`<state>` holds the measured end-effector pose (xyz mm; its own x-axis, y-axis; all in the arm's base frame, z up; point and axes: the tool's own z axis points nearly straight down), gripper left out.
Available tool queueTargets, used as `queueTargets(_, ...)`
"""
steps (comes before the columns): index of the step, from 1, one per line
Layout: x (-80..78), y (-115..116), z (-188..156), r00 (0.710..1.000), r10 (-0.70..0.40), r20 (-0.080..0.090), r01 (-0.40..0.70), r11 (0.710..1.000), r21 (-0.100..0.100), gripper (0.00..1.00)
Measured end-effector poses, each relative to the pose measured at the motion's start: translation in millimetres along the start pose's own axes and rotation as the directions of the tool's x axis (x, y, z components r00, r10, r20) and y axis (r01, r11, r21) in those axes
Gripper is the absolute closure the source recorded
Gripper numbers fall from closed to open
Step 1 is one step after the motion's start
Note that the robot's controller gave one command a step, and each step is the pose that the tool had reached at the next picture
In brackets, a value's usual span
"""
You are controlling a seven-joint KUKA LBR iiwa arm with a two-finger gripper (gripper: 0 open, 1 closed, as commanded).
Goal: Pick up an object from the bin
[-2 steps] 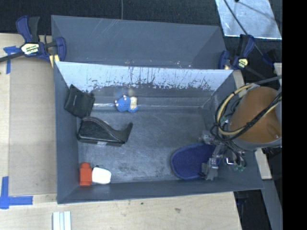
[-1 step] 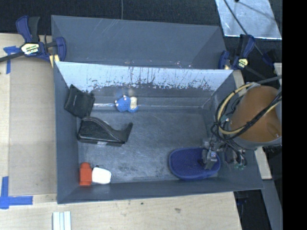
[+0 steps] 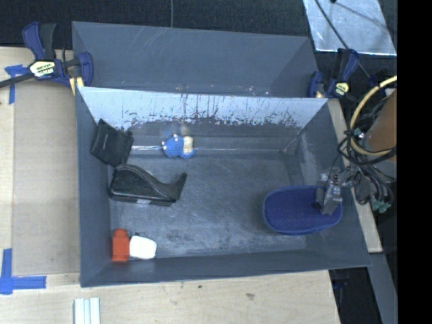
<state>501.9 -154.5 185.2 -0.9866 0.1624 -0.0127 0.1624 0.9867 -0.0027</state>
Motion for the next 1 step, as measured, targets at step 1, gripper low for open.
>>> queueTargets(1,-2.9,26.1,-85.1,1.0,0.016,0.0,-0.016,1.0,-0.002,1.0)
